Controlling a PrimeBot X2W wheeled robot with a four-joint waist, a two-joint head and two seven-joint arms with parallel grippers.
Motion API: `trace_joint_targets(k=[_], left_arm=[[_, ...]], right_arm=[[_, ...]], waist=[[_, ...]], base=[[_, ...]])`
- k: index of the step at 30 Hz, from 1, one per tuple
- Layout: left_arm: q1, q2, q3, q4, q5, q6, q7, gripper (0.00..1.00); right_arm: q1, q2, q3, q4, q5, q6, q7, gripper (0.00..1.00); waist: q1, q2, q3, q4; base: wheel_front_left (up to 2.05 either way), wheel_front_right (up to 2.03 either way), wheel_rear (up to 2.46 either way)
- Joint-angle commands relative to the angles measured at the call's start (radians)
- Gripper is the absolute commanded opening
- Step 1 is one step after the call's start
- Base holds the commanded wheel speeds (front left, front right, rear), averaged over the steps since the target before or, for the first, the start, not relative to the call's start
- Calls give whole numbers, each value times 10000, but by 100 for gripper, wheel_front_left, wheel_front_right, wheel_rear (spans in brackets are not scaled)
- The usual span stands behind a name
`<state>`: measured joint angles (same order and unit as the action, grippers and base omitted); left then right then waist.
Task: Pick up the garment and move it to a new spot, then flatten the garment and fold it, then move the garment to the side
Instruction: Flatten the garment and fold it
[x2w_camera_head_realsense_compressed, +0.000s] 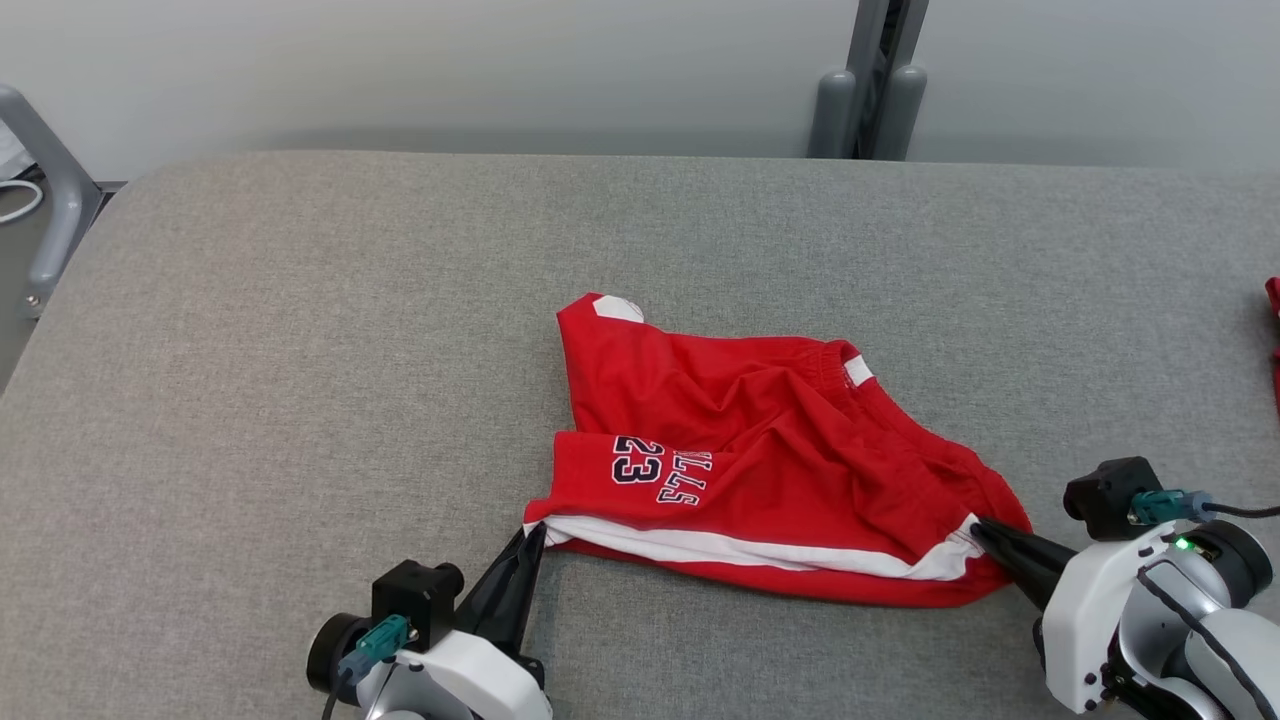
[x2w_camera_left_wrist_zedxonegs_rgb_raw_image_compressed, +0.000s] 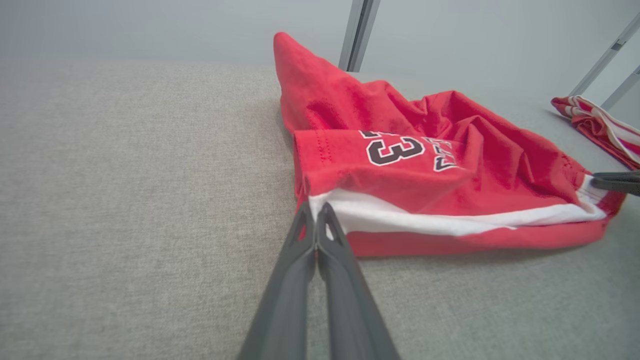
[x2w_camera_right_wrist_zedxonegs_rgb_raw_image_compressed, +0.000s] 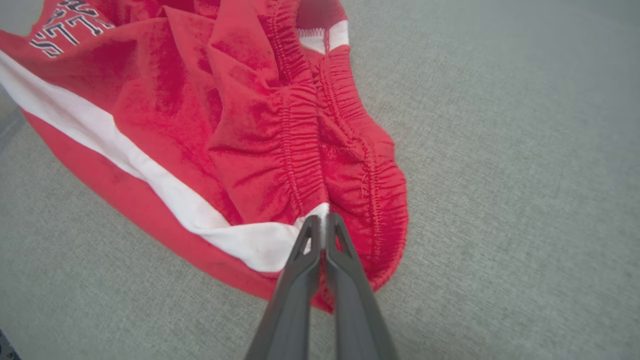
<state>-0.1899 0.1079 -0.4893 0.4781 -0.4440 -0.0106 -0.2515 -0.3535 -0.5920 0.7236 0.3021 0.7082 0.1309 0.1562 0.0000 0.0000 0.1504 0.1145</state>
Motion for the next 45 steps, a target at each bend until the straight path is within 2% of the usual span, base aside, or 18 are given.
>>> trace_joint_targets(k=[1,13,17,21,27,31,36,41,43,45], left_arm=[[-67,44,22,18,-90,20,-58,0],[142,165,185,-213,-187,110,-92,0],[103,272,241,-548,-289,-66,-96,0],[-12,348,515,-1139,-711,-193,89,0],[-552,919,604,-2540,-669,-337,676,0],[-1098,1247,725,-3587,-725,-320,1258,0],[-1759,1389,945,-4671,-1026,-260,2016,0],[-2311,1322,1034,-5348,-1410,-209,2697,0],[-2498,1207,1146,-5633,-1657,-71,2964,0],[-2516,1134,1286,-5776,-1870,49,3076,0]], right_arm=[[-81,-68,6,-5,82,-3,-204,0],[171,219,-954,-457,1128,-3,-1484,0],[232,312,-1365,-642,1484,-3,-1920,0],[142,466,-1984,-850,1769,-1,-2493,0],[-215,913,-2872,-1126,1837,-1,-3165,0],[-529,1300,-3553,-1229,1550,-1,-3557,0],[-876,1884,-4370,-1297,910,-1,-3644,0],[-1157,2659,-5220,-1593,447,-1,-3238,0],[-1268,3198,-5726,-1924,217,-1,-2864,0],[-1322,3463,-6057,-2190,-4,-1,-2579,0]], waist=[[0,0,-44,-22],[0,0,-467,-162],[0,0,-634,-223],[0,0,-810,-292],[0,0,-1050,-377],[0,0,-1178,-428],[0,0,-1423,-541],[0,0,-1689,-656],[0,0,-1777,-747],[0,0,-1815,-807]], base=[[0,0,0],[0,0,0],[0,0,0],[0,0,0],[0,0,0],[0,0,0],[0,0,0],[0,0,0],[0,0,0],[0,0,0]])
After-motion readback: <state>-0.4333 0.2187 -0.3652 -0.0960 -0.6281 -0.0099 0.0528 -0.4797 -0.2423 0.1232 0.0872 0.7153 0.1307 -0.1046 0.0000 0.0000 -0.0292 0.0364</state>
